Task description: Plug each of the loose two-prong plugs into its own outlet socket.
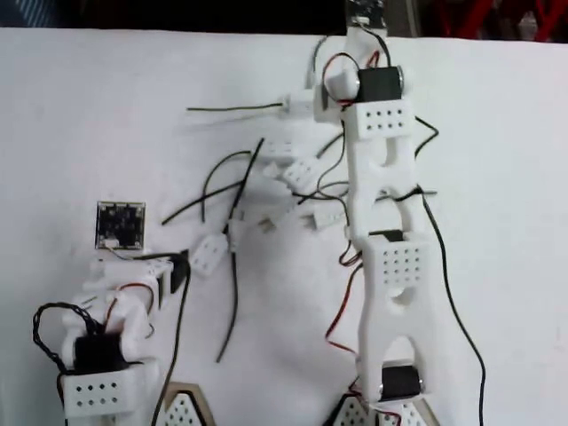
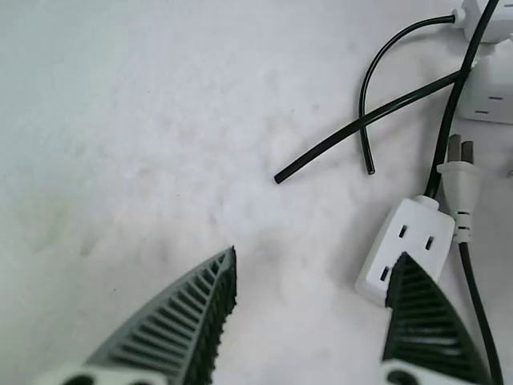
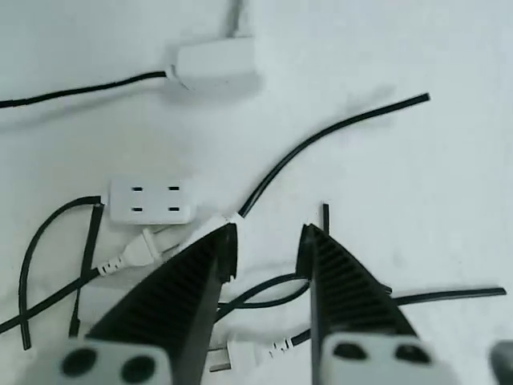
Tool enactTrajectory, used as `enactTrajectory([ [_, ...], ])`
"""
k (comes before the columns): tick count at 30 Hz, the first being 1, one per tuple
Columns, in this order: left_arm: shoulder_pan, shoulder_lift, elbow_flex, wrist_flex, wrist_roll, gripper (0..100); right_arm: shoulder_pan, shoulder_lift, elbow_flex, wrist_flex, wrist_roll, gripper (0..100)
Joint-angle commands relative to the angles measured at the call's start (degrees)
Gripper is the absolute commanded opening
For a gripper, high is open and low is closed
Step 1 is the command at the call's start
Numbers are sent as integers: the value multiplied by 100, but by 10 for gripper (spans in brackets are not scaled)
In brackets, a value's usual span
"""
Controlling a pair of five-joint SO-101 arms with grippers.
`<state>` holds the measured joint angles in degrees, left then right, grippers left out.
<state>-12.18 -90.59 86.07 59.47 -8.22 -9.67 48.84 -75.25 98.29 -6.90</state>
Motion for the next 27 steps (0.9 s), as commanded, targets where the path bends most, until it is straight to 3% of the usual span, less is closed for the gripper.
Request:
enactTrajectory([
  [1, -66, -75, -53, -26, 0, 301, 154, -207, 404, 57, -70, 115],
  [15, -57, -75, -44, -26, 0, 301, -374, -2967, 5468, -189, -1160, 119],
  [27, -57, -75, -35, -26, 0, 301, -444, -2501, 6664, -1622, -2163, 120],
])
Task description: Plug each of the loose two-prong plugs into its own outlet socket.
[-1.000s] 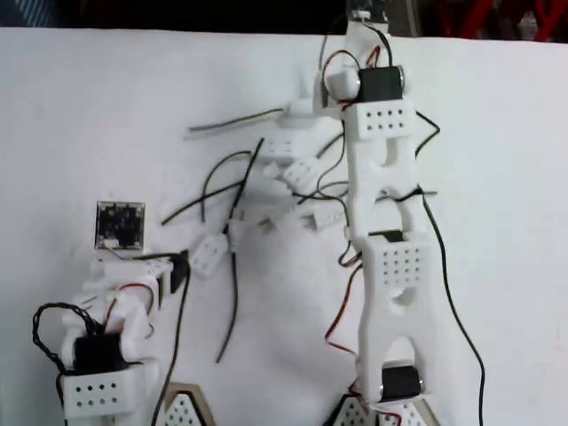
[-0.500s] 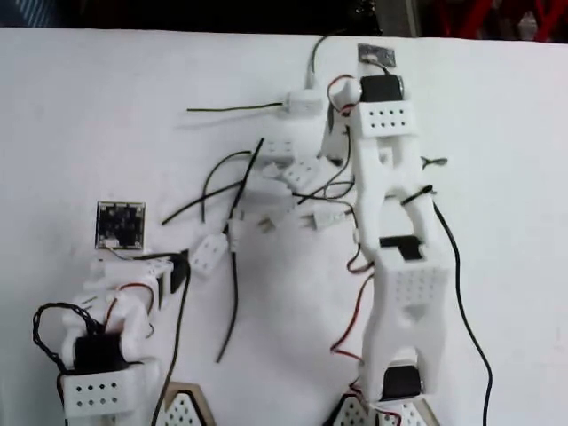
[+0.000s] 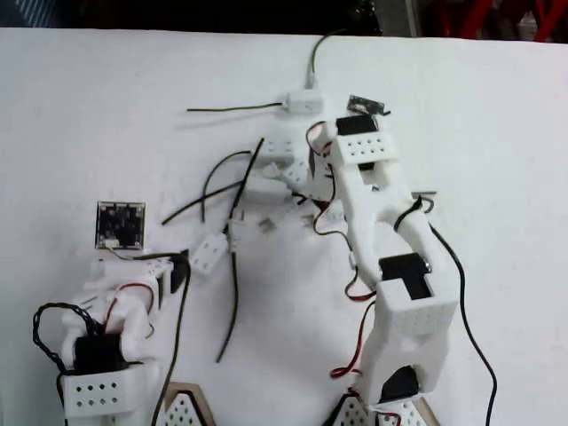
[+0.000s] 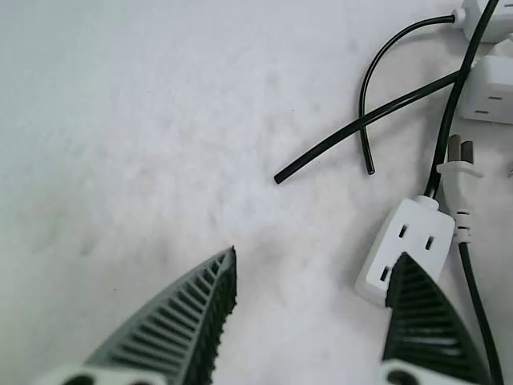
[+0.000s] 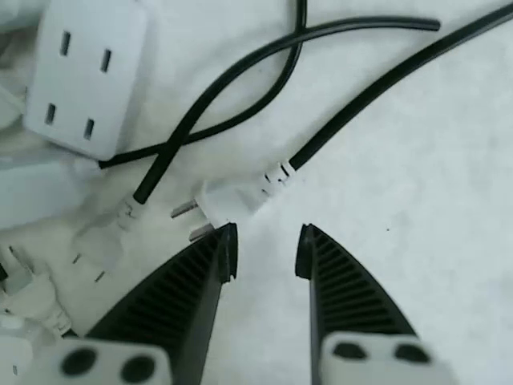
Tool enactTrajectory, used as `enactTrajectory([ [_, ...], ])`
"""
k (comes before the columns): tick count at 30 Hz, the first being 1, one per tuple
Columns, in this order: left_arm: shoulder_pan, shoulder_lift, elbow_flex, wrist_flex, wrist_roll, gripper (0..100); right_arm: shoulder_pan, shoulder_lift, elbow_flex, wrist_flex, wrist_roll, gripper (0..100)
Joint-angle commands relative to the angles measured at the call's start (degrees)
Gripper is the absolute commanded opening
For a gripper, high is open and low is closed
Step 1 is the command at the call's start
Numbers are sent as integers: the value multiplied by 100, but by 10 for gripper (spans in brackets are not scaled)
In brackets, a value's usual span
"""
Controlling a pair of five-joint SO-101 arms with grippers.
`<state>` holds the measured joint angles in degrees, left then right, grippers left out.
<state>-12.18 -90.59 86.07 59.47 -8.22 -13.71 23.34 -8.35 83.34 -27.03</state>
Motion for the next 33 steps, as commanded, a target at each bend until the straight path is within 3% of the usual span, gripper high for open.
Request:
enactTrajectory([
  [1, -57, -75, -35, -26, 0, 301, -48, 154, -44, -198, -202, 120],
  [16, -57, -75, -35, -26, 0, 301, -215, 1191, -44, -1165, -448, 120],
  [23, -57, -75, -35, -26, 0, 301, -374, 1209, -325, -479, -369, 123],
  [29, -57, -75, -35, -26, 0, 301, -356, 1218, -642, 629, 105, 263],
  [33, -57, -75, -35, -26, 0, 301, -400, 1218, -633, 479, 88, 268],
])
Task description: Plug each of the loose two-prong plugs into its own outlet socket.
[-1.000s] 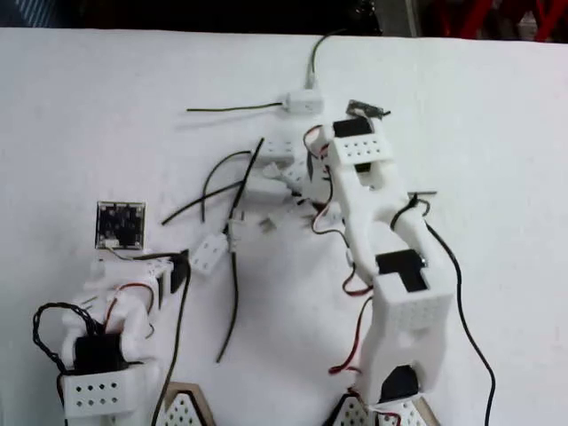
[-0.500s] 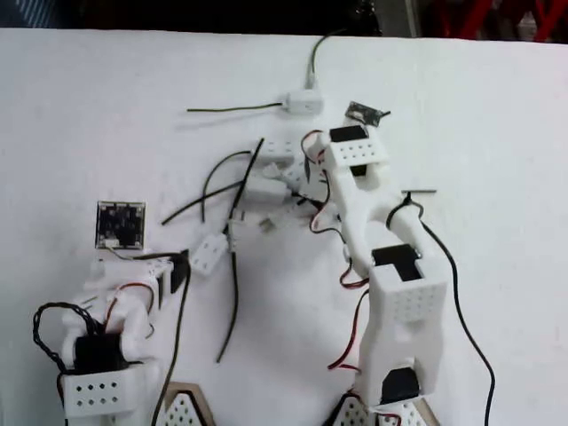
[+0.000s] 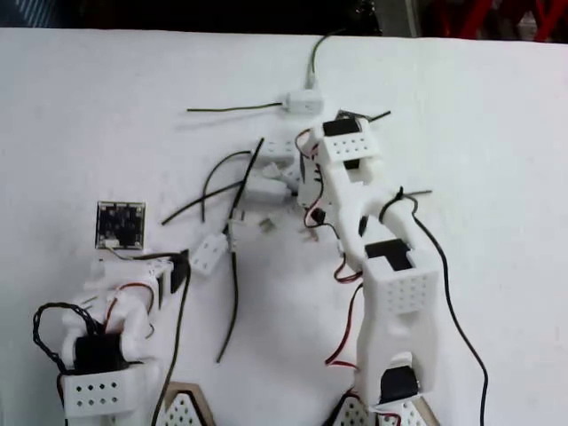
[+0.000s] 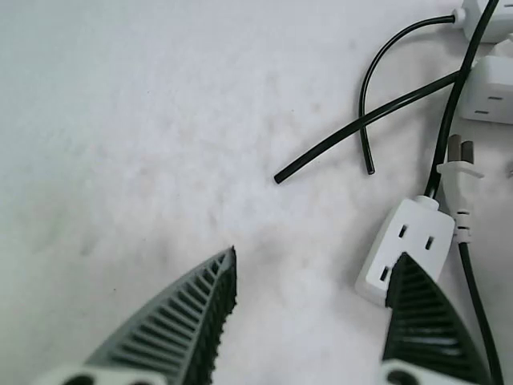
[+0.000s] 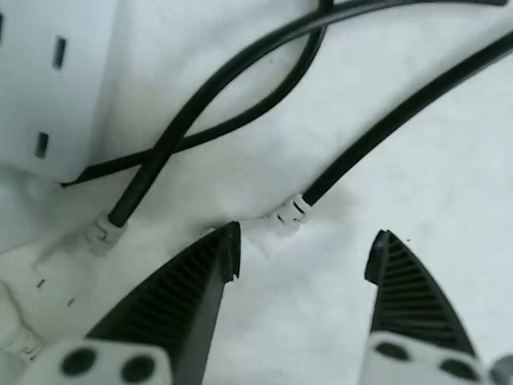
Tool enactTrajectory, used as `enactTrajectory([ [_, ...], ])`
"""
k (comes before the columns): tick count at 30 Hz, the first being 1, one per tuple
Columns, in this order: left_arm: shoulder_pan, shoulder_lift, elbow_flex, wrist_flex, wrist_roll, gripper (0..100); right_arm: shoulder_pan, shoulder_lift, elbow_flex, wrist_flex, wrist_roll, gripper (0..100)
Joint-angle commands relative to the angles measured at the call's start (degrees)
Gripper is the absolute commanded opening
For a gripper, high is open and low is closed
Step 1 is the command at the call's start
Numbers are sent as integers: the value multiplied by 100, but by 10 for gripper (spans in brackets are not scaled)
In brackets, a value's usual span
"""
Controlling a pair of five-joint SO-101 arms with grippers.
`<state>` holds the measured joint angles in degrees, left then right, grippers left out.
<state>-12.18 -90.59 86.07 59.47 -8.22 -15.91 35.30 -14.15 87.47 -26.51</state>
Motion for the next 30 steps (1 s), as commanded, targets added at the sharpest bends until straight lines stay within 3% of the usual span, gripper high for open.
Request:
enactTrajectory([
  [1, -57, -75, -35, -26, 0, 301, -233, 22, -53, -13, 35, 268],
  [11, -57, -75, -26, -26, 0, 301, -743, 690, -220, -136, -325, 260],
  [14, -57, -75, -26, -26, -9, 301, -681, 778, -580, 259, -255, 174],
  [18, -57, -75, -26, -26, -18, 301, -549, 796, -958, 620, 466, 16],
  [30, -48, -75, -26, -18, -35, 301, 629, 760, -1257, 1068, 2004, 18],
])
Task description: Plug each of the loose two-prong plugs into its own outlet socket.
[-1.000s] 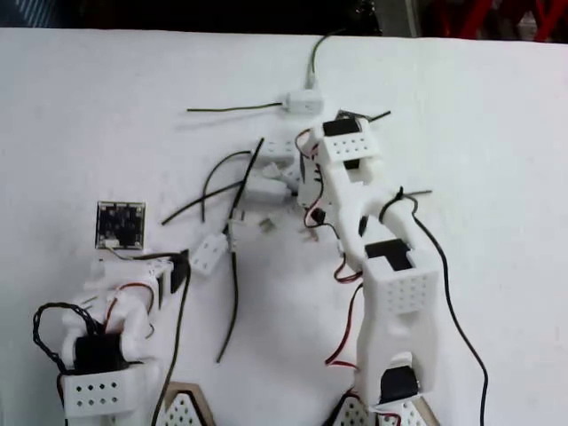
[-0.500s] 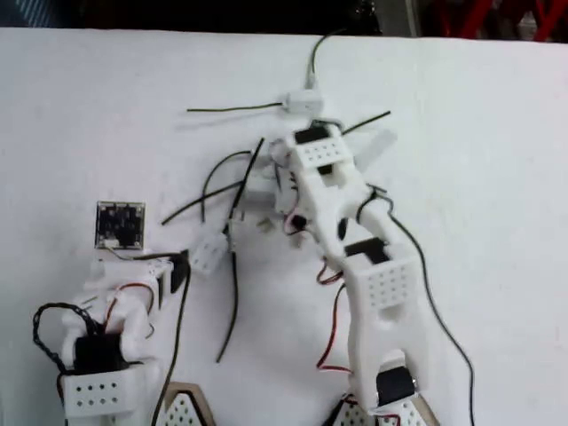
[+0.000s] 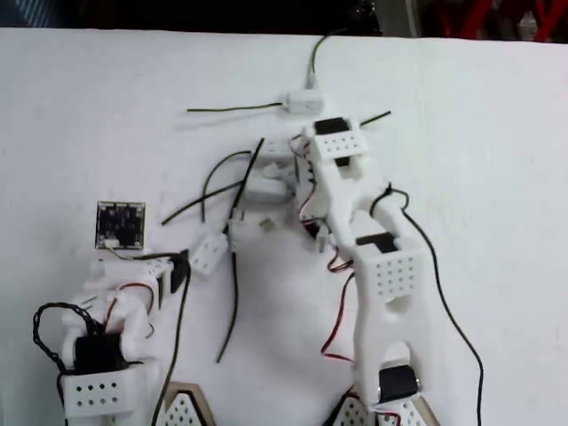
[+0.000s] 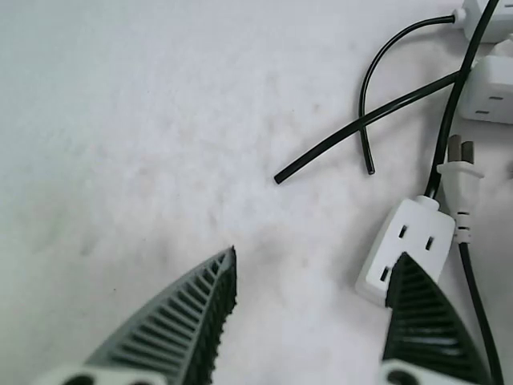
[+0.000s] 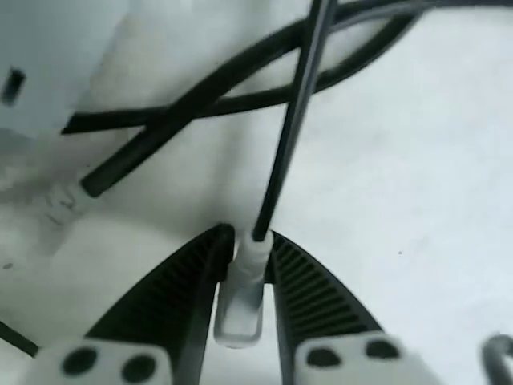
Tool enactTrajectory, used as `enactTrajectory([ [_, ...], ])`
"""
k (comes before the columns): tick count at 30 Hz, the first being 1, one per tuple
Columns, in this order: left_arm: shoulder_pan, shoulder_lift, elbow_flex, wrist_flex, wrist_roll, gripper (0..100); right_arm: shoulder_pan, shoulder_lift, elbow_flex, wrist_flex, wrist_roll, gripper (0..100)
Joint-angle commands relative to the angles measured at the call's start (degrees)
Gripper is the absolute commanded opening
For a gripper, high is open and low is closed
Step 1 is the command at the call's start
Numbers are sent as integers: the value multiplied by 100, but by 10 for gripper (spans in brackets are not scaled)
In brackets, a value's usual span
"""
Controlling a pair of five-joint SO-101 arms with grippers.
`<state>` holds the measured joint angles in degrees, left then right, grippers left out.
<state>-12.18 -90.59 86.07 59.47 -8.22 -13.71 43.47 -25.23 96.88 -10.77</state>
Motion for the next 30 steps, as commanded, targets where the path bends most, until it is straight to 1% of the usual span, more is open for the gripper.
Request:
enactTrajectory([
  [1, -48, -75, -26, -18, -35, 301, 541, -57, -149, 127, 615, 18],
  [6, -48, -75, -26, -18, -35, 301, 1051, -57, -149, 145, 1776, 18],
  [8, -40, -75, -26, -18, -35, 301, 1130, -57, -132, 145, 2207, 22],
  [10, -40, -75, -26, -18, -26, 301, 1138, -48, -132, 145, 2462, 29],
  [15, -40, -75, -26, -18, -26, 301, 1024, -57, -158, 145, 2488, 131],
  [21, -40, -75, -26, -18, -26, 301, 840, -57, -185, 145, 2488, 131],
  [25, -40, -75, -26, -18, -35, 301, 840, -75, -185, 154, 2488, 131],
  [30, -40, -75, -26, -18, -35, 301, 884, -532, -141, 154, 2488, 131],
])
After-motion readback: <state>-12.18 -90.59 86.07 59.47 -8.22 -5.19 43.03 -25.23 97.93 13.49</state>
